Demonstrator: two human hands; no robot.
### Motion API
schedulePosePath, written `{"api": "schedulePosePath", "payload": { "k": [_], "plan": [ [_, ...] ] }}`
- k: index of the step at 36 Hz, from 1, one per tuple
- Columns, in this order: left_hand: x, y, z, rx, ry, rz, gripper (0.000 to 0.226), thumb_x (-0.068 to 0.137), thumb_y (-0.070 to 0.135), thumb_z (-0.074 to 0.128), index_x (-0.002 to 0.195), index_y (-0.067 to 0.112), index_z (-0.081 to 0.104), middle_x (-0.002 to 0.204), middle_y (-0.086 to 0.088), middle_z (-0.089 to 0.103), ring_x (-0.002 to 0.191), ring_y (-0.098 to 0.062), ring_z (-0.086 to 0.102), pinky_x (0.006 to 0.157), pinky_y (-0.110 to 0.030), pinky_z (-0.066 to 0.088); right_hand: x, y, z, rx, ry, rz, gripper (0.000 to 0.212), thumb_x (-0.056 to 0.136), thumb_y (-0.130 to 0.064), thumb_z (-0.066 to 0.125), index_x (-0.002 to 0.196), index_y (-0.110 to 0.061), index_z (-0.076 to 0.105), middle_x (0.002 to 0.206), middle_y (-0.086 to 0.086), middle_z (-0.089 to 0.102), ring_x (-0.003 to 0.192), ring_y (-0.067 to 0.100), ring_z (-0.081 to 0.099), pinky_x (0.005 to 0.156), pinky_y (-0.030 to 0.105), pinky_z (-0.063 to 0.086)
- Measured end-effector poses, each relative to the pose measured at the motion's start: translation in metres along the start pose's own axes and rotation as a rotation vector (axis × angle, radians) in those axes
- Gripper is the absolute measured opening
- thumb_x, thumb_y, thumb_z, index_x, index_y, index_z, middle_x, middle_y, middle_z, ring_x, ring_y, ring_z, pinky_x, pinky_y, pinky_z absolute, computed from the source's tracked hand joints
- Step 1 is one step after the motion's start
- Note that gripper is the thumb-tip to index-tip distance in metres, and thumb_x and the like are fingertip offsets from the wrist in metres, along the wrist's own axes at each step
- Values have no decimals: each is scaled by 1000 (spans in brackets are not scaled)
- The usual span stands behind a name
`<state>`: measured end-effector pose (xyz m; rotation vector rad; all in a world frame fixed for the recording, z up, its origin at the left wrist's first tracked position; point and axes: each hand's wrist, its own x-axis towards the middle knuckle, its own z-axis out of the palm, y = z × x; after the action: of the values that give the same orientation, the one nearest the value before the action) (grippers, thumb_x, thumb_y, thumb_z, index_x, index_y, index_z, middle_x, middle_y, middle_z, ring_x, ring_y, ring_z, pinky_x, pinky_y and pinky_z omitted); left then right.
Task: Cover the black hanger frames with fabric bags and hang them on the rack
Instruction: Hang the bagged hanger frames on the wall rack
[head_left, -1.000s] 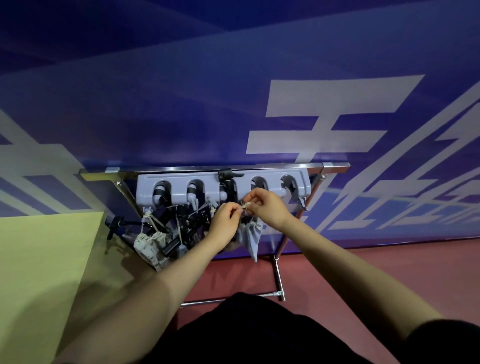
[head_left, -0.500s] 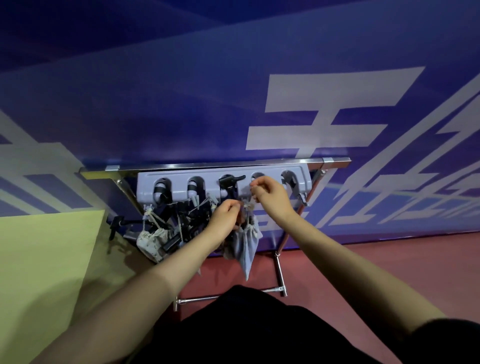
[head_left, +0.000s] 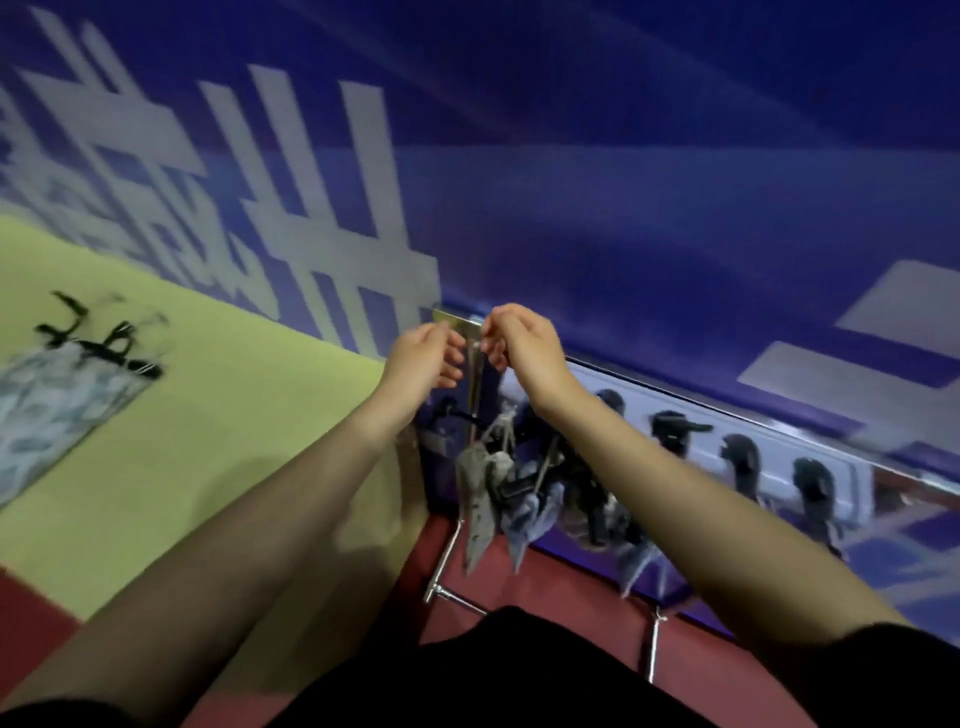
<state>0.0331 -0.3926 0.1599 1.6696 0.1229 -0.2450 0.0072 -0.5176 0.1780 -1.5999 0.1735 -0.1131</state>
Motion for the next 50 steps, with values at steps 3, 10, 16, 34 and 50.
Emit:
{"api": "schedulePosePath", "payload": {
  "k": [3, 10, 16, 34, 50],
  "plan": [
    [3, -15, -55, 17, 112, -37, 32, 98, 13, 37, 76, 11, 59, 66, -5, 54, 52, -17, 50, 53, -25, 42, 10, 7, 56, -43, -123, 27, 33, 97, -7, 41, 67, -14, 53, 58, 3, 52, 41, 3, 43, 45, 18, 34],
    [5, -51, -195, 44, 306, -131, 35, 99, 18, 38, 74, 13, 63, 69, -4, 58, 55, -18, 53, 56, -26, 43, 19, 25, 192, -92, -290, 141, 28, 92, -9, 43, 66, -13, 55, 56, -1, 53, 49, 11, 44, 50, 23, 34],
    [1, -84, -330, 113, 449, -207, 28, 99, 17, 39, 93, 7, 65, 78, -4, 61, 63, -17, 57, 63, -26, 46, 27, 44, 328, -140, -368, 245, 30, 91, -7, 41, 65, -12, 55, 58, 2, 53, 47, 12, 43, 48, 23, 33],
    [45, -178, -608, 490, 379, -317, 20, 101, 27, 42, 97, 12, 55, 87, -4, 57, 82, -24, 55, 66, -30, 40, 44, 148, 571, -550, -579, 477, 18, 93, -13, 44, 88, -6, 60, 62, 8, 55, 55, 24, 48, 51, 28, 36],
    [166, -213, -609, 470, 153, -424, 35, 102, 28, 35, 91, 2, 55, 90, -22, 54, 84, -29, 56, 75, -40, 41, 100, 171, 627, -444, -344, 722, 24, 98, -29, 44, 111, -11, 52, 96, 9, 56, 70, 21, 54, 68, 35, 49]
  ]
}}
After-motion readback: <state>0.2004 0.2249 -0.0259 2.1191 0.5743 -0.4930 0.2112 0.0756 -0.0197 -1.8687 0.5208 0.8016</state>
